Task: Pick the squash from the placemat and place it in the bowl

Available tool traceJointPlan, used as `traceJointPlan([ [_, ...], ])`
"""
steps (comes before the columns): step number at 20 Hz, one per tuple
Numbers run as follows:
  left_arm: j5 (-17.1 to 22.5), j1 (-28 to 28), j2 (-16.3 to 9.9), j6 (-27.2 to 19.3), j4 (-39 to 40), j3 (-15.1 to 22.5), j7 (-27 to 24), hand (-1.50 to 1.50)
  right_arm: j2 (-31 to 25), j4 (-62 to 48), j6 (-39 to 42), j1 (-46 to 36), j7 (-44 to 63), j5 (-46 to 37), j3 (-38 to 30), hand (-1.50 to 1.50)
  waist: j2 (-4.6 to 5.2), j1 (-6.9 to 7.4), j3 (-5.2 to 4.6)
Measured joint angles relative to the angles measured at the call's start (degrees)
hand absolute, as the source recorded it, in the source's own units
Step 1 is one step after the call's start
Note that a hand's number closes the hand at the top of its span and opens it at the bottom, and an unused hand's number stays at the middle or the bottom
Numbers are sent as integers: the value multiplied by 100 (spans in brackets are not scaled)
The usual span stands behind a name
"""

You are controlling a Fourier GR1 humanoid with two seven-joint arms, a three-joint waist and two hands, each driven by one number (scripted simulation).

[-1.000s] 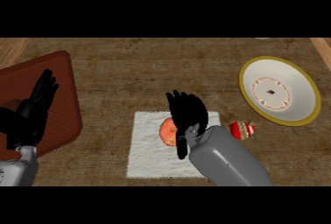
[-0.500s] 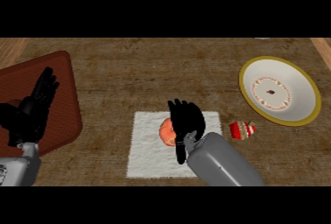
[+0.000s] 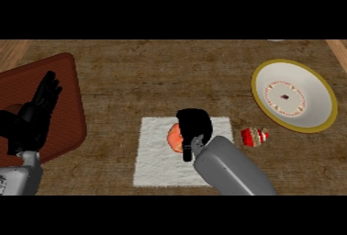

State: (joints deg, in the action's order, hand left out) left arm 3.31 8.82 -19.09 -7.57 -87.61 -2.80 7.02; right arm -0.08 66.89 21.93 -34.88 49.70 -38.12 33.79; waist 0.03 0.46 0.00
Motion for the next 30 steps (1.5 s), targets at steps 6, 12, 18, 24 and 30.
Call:
traceJointPlan([
  [6,-51,-5,39,84,-69,-93,22,0,-89,-527,-379,-277,-532,175,78,150,-45,1,-23],
  [12,-146,3,114,146,-77,-117,63,0,-122,-1055,-929,-486,-979,230,208,150,-71,7,-28],
  [18,-147,-128,121,217,-181,-239,79,0,-526,-375,-1097,-17,-1611,-29,445,150,-77,-49,-9],
  [24,-82,-196,94,287,-88,-380,-6,0,-1914,1138,-1252,964,-2959,-194,687,150,-61,-138,1],
  [30,-136,-299,135,259,-145,-418,-38,0,-2849,2958,-1324,1492,-2915,-390,275,150,-54,-191,-2],
])
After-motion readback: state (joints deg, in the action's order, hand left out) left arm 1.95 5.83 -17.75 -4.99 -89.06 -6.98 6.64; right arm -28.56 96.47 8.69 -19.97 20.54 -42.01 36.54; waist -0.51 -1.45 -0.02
